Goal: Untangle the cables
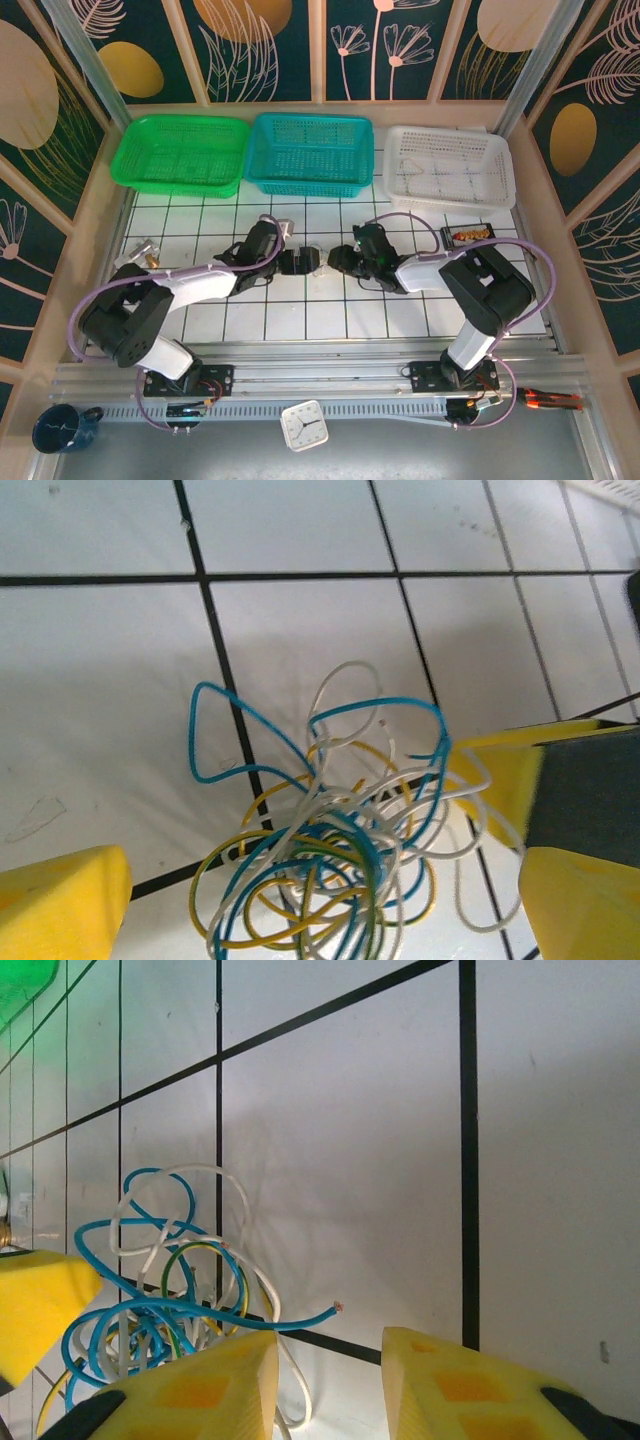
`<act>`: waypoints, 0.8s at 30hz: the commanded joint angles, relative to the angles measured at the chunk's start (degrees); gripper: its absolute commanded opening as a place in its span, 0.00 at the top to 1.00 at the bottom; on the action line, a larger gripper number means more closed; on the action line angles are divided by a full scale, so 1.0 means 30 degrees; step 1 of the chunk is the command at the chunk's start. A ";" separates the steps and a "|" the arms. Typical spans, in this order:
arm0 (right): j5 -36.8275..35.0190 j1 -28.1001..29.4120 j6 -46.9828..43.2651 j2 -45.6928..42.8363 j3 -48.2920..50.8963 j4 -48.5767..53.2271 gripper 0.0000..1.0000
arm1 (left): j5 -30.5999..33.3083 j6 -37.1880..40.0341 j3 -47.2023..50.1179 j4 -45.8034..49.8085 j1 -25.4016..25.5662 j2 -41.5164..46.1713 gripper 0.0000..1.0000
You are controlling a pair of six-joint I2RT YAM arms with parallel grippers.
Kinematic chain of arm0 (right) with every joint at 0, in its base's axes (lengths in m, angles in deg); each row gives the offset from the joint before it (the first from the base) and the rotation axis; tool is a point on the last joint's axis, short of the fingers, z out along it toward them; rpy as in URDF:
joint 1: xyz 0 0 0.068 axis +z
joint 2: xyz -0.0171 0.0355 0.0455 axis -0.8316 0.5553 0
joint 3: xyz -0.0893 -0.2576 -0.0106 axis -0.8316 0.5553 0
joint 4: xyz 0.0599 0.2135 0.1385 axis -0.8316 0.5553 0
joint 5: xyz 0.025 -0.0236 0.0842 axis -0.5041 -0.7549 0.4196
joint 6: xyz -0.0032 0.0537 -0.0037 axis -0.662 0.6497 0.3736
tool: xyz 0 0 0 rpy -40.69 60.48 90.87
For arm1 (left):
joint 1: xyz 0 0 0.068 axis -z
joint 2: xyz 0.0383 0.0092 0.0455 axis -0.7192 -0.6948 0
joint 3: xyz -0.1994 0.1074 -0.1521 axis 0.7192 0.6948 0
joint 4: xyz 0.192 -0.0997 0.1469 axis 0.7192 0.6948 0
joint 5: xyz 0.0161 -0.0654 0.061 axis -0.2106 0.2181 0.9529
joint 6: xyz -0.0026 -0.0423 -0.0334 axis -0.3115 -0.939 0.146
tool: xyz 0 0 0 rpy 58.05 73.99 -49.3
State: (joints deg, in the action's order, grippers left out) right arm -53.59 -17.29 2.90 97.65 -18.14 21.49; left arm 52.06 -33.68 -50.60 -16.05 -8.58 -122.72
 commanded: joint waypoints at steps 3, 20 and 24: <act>-0.0363 -0.0431 0.0189 -0.2058 0.0530 0.0106 0.68 | 0.0521 0.0379 0.0066 0.0681 -0.0062 -0.1156 0.01; -0.0122 -0.0545 -0.1801 -0.1614 0.0813 0.0555 0.70 | 0.1763 0.0432 0.0904 0.0876 -0.0062 -0.1381 0.01; -0.0389 -0.0347 -0.2957 -0.1044 0.0391 0.0869 0.67 | 0.1680 0.0314 0.0905 0.0848 -0.0073 -0.1279 0.01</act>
State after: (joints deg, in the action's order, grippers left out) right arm -53.81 -18.88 -2.20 93.15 -16.54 23.15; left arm 54.27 -32.78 -49.59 -16.56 -8.47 -125.99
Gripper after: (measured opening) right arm 0.330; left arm 0.988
